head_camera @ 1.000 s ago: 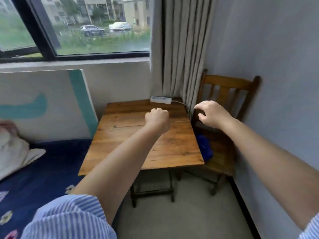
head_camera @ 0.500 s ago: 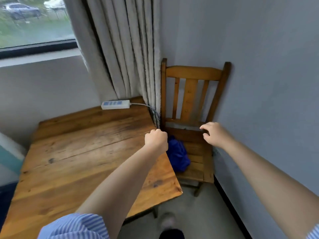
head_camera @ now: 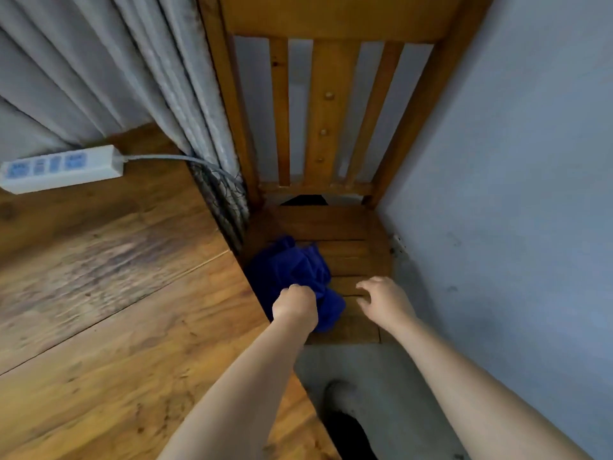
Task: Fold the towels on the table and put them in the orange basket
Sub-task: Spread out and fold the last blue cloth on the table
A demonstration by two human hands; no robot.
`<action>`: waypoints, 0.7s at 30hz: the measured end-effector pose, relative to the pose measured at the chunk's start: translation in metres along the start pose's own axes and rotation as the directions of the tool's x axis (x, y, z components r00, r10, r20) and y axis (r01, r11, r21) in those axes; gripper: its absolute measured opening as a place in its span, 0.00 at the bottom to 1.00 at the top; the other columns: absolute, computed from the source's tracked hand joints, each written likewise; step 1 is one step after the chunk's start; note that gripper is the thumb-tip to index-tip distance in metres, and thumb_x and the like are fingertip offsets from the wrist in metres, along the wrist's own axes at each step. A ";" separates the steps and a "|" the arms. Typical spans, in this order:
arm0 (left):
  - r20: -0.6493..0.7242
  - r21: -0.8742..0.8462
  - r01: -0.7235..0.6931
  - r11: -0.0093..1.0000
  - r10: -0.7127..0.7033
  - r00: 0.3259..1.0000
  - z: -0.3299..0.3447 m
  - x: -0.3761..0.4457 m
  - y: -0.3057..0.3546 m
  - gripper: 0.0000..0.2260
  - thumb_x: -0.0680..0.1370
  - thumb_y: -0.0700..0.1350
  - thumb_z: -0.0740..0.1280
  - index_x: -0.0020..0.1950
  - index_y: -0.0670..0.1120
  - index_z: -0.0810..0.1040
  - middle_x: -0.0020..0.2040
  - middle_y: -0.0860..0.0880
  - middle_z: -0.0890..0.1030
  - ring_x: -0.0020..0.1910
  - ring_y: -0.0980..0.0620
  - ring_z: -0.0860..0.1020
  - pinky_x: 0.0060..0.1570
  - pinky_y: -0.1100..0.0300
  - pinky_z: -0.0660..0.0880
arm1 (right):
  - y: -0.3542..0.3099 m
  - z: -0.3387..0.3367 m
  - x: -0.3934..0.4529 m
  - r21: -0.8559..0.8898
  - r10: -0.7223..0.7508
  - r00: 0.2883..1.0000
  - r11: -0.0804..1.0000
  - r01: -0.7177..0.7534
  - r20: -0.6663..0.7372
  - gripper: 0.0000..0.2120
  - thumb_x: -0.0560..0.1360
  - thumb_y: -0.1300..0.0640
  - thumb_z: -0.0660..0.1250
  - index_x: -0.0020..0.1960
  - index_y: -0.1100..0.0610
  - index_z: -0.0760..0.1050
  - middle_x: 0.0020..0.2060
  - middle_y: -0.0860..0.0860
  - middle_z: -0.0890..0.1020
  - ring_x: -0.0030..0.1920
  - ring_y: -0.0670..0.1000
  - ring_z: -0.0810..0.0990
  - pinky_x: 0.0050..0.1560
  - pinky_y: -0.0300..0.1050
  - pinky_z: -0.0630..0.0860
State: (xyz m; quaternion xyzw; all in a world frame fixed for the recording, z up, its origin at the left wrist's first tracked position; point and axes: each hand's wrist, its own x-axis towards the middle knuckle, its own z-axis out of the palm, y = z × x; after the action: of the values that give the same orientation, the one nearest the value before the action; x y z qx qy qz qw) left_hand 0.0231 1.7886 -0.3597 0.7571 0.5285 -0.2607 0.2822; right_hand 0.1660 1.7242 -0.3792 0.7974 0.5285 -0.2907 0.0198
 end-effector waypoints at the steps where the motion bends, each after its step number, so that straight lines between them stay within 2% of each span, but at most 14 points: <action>1: 0.018 0.002 0.029 1.000 -0.029 0.999 0.007 0.014 -0.001 0.15 0.78 0.36 0.59 0.64 0.41 0.70 0.62 0.42 0.73 0.61 0.44 0.72 0.57 0.55 0.73 | 0.005 0.012 0.009 -0.025 0.036 0.999 0.999 -0.036 0.004 0.19 0.76 0.52 0.61 0.66 0.53 0.70 0.66 0.51 0.72 0.68 0.53 0.66 0.67 0.51 0.63; 5: 0.101 0.124 0.149 0.981 -0.162 0.982 0.037 0.069 -0.005 0.14 0.79 0.39 0.57 0.65 0.40 0.68 0.64 0.41 0.72 0.61 0.45 0.73 0.59 0.56 0.71 | 0.022 0.064 0.050 -0.065 0.106 0.987 0.993 -0.099 0.124 0.24 0.75 0.47 0.62 0.70 0.50 0.64 0.69 0.52 0.68 0.70 0.55 0.61 0.68 0.56 0.59; 8: 0.098 0.197 0.233 0.952 -0.256 0.962 0.049 0.093 -0.005 0.13 0.79 0.41 0.59 0.63 0.40 0.69 0.63 0.41 0.72 0.61 0.45 0.72 0.58 0.55 0.70 | 0.027 0.091 0.070 -0.017 0.096 0.971 0.995 -0.094 0.218 0.29 0.75 0.49 0.63 0.72 0.49 0.57 0.70 0.52 0.65 0.70 0.57 0.60 0.66 0.57 0.59; 10: 0.073 0.230 0.269 0.935 -0.292 0.954 0.056 0.102 -0.004 0.11 0.79 0.40 0.59 0.61 0.41 0.71 0.60 0.42 0.74 0.59 0.46 0.74 0.54 0.57 0.71 | 0.030 0.108 0.078 0.025 0.106 0.957 0.993 -0.117 0.270 0.25 0.75 0.52 0.62 0.70 0.48 0.60 0.69 0.53 0.66 0.69 0.58 0.60 0.65 0.58 0.59; 12: 0.068 0.246 0.285 0.926 -0.310 0.948 0.062 0.111 -0.005 0.10 0.79 0.40 0.58 0.59 0.41 0.72 0.58 0.44 0.76 0.56 0.47 0.75 0.46 0.59 0.69 | 0.032 0.119 0.082 0.087 0.097 0.954 0.988 -0.127 0.283 0.16 0.76 0.52 0.61 0.63 0.50 0.71 0.64 0.55 0.71 0.67 0.59 0.64 0.63 0.57 0.62; 13: 0.060 0.247 0.290 0.925 -0.314 0.948 0.067 0.114 -0.006 0.10 0.80 0.40 0.57 0.59 0.41 0.72 0.57 0.44 0.76 0.55 0.48 0.75 0.43 0.59 0.67 | 0.034 0.125 0.082 0.128 0.087 0.958 0.984 -0.126 0.273 0.12 0.76 0.52 0.61 0.57 0.53 0.75 0.60 0.56 0.74 0.64 0.60 0.69 0.58 0.54 0.67; 14: 0.032 0.235 0.298 0.925 -0.314 0.949 0.066 0.115 -0.006 0.10 0.80 0.40 0.56 0.59 0.41 0.72 0.57 0.44 0.76 0.55 0.48 0.76 0.42 0.59 0.66 | 0.034 0.127 0.082 0.177 0.072 0.968 0.977 -0.116 0.240 0.10 0.75 0.54 0.61 0.52 0.56 0.77 0.55 0.58 0.77 0.59 0.60 0.73 0.48 0.48 0.69; 15: 0.012 0.224 0.301 0.927 -0.311 0.950 0.067 0.115 -0.006 0.10 0.80 0.40 0.56 0.58 0.41 0.72 0.57 0.44 0.76 0.55 0.48 0.76 0.41 0.59 0.66 | 0.035 0.128 0.080 0.231 0.067 0.975 0.966 -0.116 0.211 0.09 0.75 0.55 0.61 0.47 0.58 0.78 0.51 0.60 0.79 0.54 0.60 0.76 0.38 0.44 0.67; 16: -0.004 0.203 0.303 0.931 -0.308 0.951 0.064 0.115 -0.005 0.10 0.80 0.40 0.56 0.58 0.41 0.72 0.56 0.43 0.77 0.54 0.47 0.76 0.41 0.59 0.66 | 0.037 0.126 0.079 0.286 0.074 0.980 0.950 -0.125 0.185 0.08 0.75 0.57 0.61 0.44 0.60 0.77 0.47 0.61 0.81 0.50 0.60 0.77 0.33 0.44 0.61; 18: -0.038 0.142 0.284 0.948 -0.282 0.959 0.056 0.111 0.000 0.09 0.80 0.39 0.56 0.57 0.40 0.73 0.55 0.42 0.77 0.53 0.46 0.77 0.41 0.59 0.67 | 0.041 0.117 0.074 0.381 0.095 0.988 0.915 -0.134 0.118 0.08 0.75 0.59 0.61 0.39 0.58 0.76 0.43 0.62 0.81 0.46 0.60 0.78 0.31 0.45 0.58; 21: -0.093 -0.015 0.251 0.968 -0.252 0.963 0.034 0.098 0.008 0.08 0.79 0.38 0.58 0.56 0.40 0.73 0.54 0.42 0.78 0.52 0.45 0.77 0.41 0.58 0.69 | 0.044 0.088 0.069 0.416 0.140 0.990 0.900 -0.130 0.008 0.07 0.75 0.61 0.62 0.44 0.61 0.78 0.42 0.59 0.82 0.43 0.57 0.78 0.33 0.42 0.59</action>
State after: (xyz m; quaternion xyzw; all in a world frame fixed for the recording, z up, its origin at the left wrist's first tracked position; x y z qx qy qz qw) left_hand 0.0578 1.8264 -0.4507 0.6949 0.6335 -0.2574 0.2227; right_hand 0.1833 1.7322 -0.4976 0.8213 0.3982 -0.3853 -0.1359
